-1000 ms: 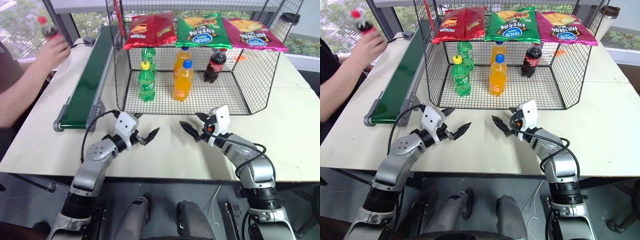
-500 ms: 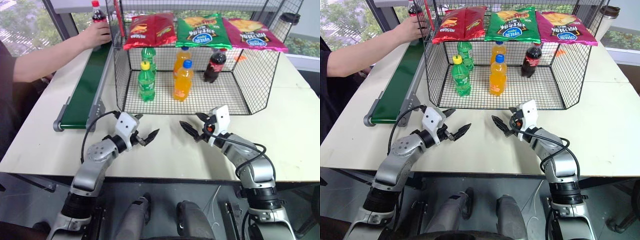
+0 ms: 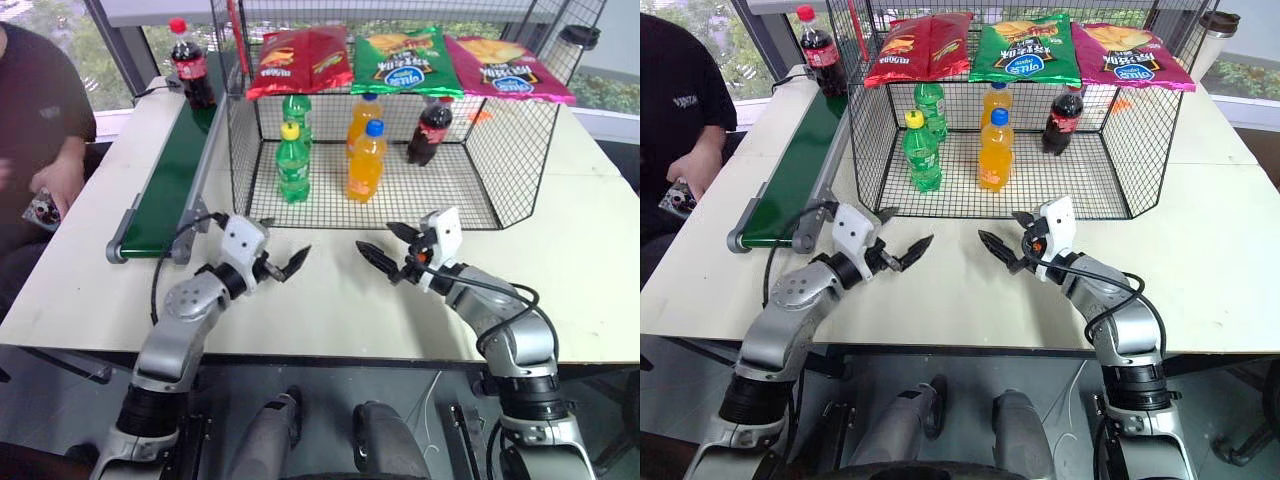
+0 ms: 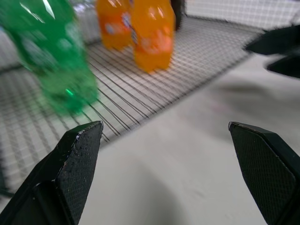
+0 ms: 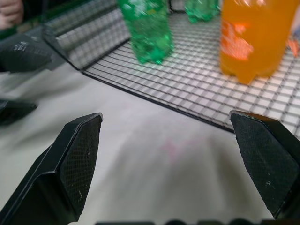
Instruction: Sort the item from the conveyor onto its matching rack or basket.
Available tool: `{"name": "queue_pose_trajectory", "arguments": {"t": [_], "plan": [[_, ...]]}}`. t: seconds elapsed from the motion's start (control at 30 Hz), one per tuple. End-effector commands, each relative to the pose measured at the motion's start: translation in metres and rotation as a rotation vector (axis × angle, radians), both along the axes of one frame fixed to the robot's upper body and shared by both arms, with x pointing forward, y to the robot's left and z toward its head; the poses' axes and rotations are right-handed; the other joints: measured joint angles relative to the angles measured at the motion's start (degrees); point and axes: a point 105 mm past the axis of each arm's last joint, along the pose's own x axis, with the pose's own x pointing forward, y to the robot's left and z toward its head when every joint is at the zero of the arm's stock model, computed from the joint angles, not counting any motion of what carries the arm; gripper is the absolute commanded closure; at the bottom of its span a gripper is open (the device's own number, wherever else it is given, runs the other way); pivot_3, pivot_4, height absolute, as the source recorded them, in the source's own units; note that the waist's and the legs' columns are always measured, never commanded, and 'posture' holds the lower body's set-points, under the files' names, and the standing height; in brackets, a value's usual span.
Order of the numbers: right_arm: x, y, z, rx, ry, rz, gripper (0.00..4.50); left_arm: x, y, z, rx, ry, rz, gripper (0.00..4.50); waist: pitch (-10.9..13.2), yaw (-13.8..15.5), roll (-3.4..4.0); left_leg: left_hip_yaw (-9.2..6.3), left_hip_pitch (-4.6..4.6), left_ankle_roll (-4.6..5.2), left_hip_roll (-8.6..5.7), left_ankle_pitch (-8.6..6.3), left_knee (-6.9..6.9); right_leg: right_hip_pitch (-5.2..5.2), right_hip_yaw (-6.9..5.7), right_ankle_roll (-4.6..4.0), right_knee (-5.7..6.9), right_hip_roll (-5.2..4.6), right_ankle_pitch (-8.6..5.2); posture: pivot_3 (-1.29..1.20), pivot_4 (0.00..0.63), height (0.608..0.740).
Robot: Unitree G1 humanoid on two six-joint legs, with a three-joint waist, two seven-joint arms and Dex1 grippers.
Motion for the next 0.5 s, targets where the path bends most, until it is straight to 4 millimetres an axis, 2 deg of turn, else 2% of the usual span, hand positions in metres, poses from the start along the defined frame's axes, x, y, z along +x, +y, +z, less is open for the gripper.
{"name": "queue_pose_trajectory", "arguments": {"t": [0.03, 0.17, 0.3, 0.5], "plan": [[-0.012, 0.013, 0.032, 0.011, -0.097, 0.107, 0.03, -0.001, 0.024, 0.035, -0.055, -0.114, 0.138, 0.00, 0.00, -0.05, 0.00, 0.00, 0.00, 0.00, 0.00, 0.00, 0.00, 0.00, 0.00, 0.00, 0.00, 0.00, 0.00, 0.00, 0.150, 0.738], [-0.017, 0.020, 0.042, 0.007, -0.118, 0.157, 0.03, 0.004, 0.048, 0.043, -0.137, -0.113, 0.273, 0.00, -0.01, 0.04, -0.01, -0.01, 0.03, 0.00, 0.01, 0.00, 0.01, 0.03, -0.01, -0.01, 0.01, 0.01, -0.01, 0.00, 0.150, 0.738], [-0.025, 0.035, 0.060, 0.016, -0.154, 0.255, 0.03, 0.016, 0.095, 0.052, -0.252, -0.126, 0.541, 0.00, 0.00, 0.07, -0.03, -0.03, 0.02, 0.00, 0.01, 0.00, 0.09, 0.06, -0.04, 0.03, 0.02, 0.02, 0.02, 0.00, 0.150, 0.738], [-0.036, 0.048, 0.069, 0.010, -0.163, 0.364, 0.03, 0.018, 0.125, 0.046, -0.257, -0.112, 0.690, 0.00, -0.01, 0.09, -0.04, -0.01, 0.02, 0.00, -0.01, 0.00, 0.09, 0.08, -0.04, 0.11, 0.00, 0.01, 0.06, 0.00, 0.150, 0.738]]}}
